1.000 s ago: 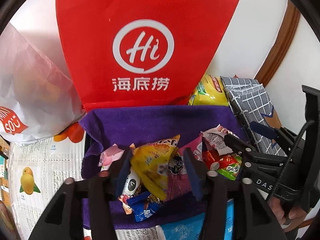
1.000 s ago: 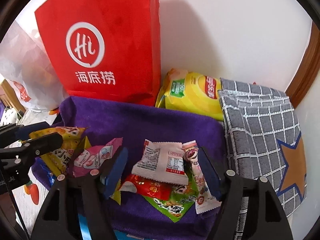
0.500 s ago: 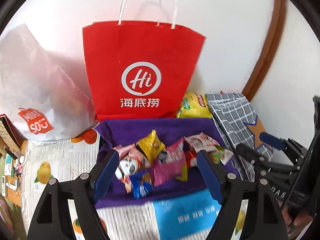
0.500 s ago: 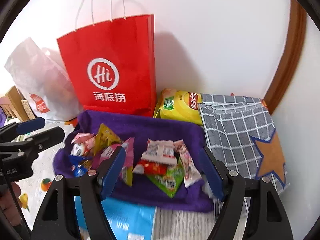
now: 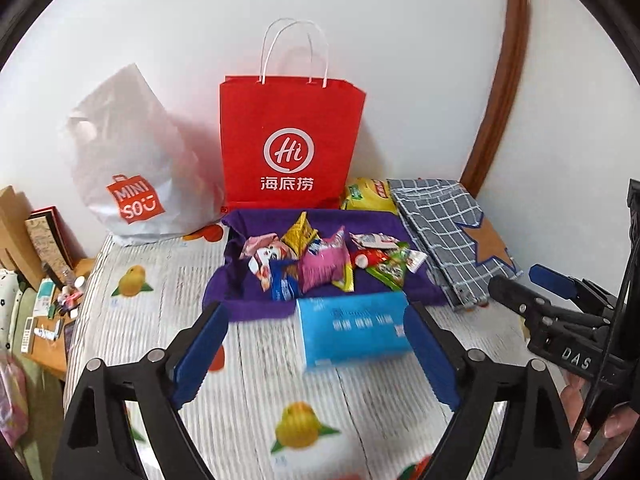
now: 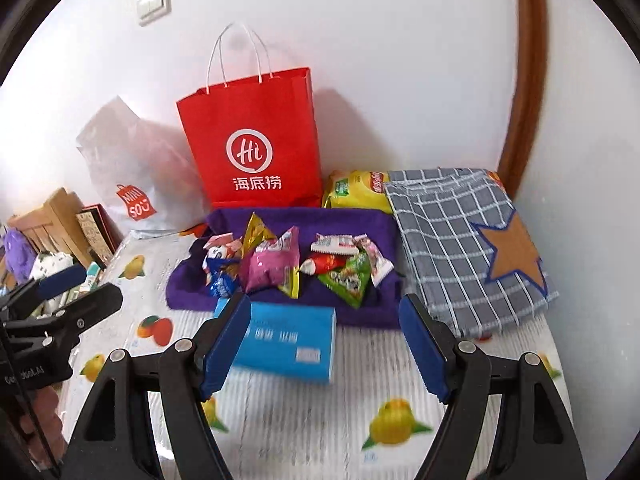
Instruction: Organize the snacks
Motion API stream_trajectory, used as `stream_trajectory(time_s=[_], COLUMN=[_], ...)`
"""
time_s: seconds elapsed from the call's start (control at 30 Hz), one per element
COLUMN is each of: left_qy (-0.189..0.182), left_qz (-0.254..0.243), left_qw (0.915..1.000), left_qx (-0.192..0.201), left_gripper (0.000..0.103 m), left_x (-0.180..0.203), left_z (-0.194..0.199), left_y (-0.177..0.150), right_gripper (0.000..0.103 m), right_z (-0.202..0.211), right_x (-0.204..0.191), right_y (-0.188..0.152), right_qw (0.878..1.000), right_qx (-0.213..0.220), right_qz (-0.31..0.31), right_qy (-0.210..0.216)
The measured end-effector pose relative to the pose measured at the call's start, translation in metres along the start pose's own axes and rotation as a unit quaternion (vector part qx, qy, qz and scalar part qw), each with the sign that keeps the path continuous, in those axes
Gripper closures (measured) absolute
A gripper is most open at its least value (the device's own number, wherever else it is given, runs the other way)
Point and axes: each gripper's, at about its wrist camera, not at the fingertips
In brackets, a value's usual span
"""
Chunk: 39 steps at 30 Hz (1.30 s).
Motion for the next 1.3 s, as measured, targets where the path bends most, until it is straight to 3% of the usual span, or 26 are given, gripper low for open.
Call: stream_trajectory(time_s=[0.13, 0.3, 0.47, 1.3], left_qy=[0.014, 0.027, 0.040, 0.043], left_qz=[-0.003, -0.014, -0.007, -0.005], left_qw=[0.9997, 0.9987, 0.9980, 0.9977], left_qx=[0.019, 0.041, 0.049, 0.052], left_gripper=[0.009, 0.006, 0.005, 0.005], left_x=[0.010, 0.026, 0.034, 0.044], left_z=[0.029, 0.064, 0.084, 0.098], left_y=[-0.017, -0.036, -0.046, -0.056], right_gripper=[0.004, 0.004, 0.001, 0.001], right_z=[0.034, 0.066, 0.088, 0.110], right_x=[-0.005, -0.008, 0.000, 0.004], right_y=[-0.028, -0.056, -0.069, -0.089], right_qw=[0.999, 0.997, 0.997, 0.998], right_qx=[0.028, 0.043, 0.049, 0.045], right_qz=[0.025, 0.042, 0.031, 0.014], right_qy=[-0.026, -0.050, -0.047, -0.044])
Point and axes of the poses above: each gripper's, at about its wrist camera, not at the fingertips, and z roughly against the way its jaws point, x to its right, y to its top, and after that the axes turned 3 degrees about -z, right-handed
